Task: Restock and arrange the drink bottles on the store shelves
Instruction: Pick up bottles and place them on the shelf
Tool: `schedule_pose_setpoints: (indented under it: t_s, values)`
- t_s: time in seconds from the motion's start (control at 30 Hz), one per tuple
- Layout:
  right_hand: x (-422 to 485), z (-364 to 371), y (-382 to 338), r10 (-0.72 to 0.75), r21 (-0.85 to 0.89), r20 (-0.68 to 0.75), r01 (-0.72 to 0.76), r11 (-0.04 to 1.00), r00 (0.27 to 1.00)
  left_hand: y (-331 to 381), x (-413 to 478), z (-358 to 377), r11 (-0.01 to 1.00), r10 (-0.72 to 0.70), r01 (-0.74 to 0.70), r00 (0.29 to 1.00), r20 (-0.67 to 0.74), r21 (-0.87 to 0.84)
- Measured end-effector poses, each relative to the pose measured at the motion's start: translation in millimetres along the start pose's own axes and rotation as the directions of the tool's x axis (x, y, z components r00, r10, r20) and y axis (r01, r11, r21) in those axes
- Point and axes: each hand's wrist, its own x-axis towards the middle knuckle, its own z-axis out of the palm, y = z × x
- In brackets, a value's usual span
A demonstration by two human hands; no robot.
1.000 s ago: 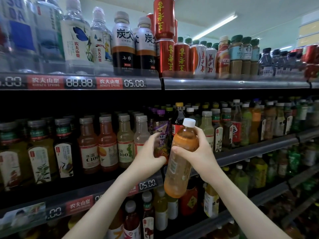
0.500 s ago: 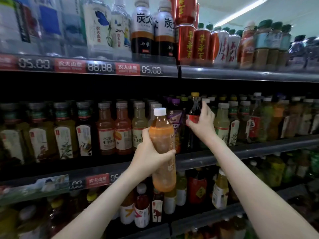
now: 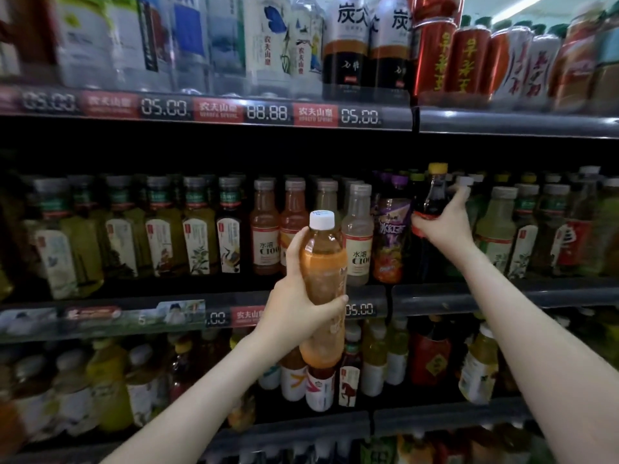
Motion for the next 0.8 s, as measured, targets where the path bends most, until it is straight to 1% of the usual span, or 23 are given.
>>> schedule_pose_setpoints:
  t_s: [0.03,0.07,0.17,0.23,0.37,0.43,0.47,0.53,0.6,0.63,0.7,0.8]
  values:
    - [-3.9,-1.4,-1.4,0.005,0.039,0.014,-0.006,0.999,1.0,-1.5,-3.1,0.2,1.0,-0.003,0.003,1.0,0.006,-0.004]
    - [-8.1,-3.6,-3.0,0.0,0.035,0.02,0.0,0.999,1.0,-3.4,-5.9,0.6,1.0,-0.005,0.006,1.0,0.011,-0.011]
    - [-23.0,-12.1,-9.0,-0.052,-0.061,0.015,0.053,0.997,0.999,-9.2,-14.9,2.2,1.0,-0.005,0.006,0.999,0.034,-0.028]
    - [-38.0,-18.9,-12.4,-0.096,-0.086,-0.025,0.093,0.992,0.995,-11.9,-21.1,4.4,1.0,-0.009,0.01,0.998,0.058,-0.027]
    - [-74.7,-31.6,-20.7,-0.153,-0.018,-0.144,0.152,0.988,0.978,-20.6,-34.1,10.3,1.0,-0.025,0.026,0.993,0.112,-0.011]
    - [-89.9,-41.1,-30.3,-0.208,-0.028,-0.191,0.206,0.978,0.959,-27.0,-40.8,14.5,0.998,-0.05,0.054,0.987,0.155,-0.022]
    - [-96.8,-46.5,-35.8,-0.235,-0.044,-0.189,0.231,0.972,0.954,-31.2,-43.8,17.2,0.997,-0.062,0.068,0.982,0.176,-0.028]
    - [-112.0,-56.3,-44.8,-0.244,-0.07,-0.132,0.236,0.969,0.961,-40.1,-49.2,24.4,0.992,-0.102,0.114,0.973,0.208,-0.048]
    - [-132.9,-63.6,-51.3,-0.194,-0.087,-0.049,0.189,0.978,0.98,-50.4,-55.2,34.9,0.983,-0.135,0.161,0.96,0.245,-0.088]
    - [-146.0,-65.1,-51.7,-0.144,-0.086,-0.005,0.143,0.986,0.99,-55.5,-59.6,41.3,0.979,-0.146,0.179,0.952,0.269,-0.102]
    - [-176.4,-64.1,-42.3,-0.003,-0.07,0.08,0.009,0.998,0.997,-67.4,-71.3,56.2,0.968,-0.169,0.219,0.932,0.321,-0.126]
    - [-227.4,-57.1,-3.8,0.229,-0.074,0.164,-0.219,0.973,0.96,-88.9,-96.0,82.1,0.947,-0.223,0.294,0.891,0.395,-0.129]
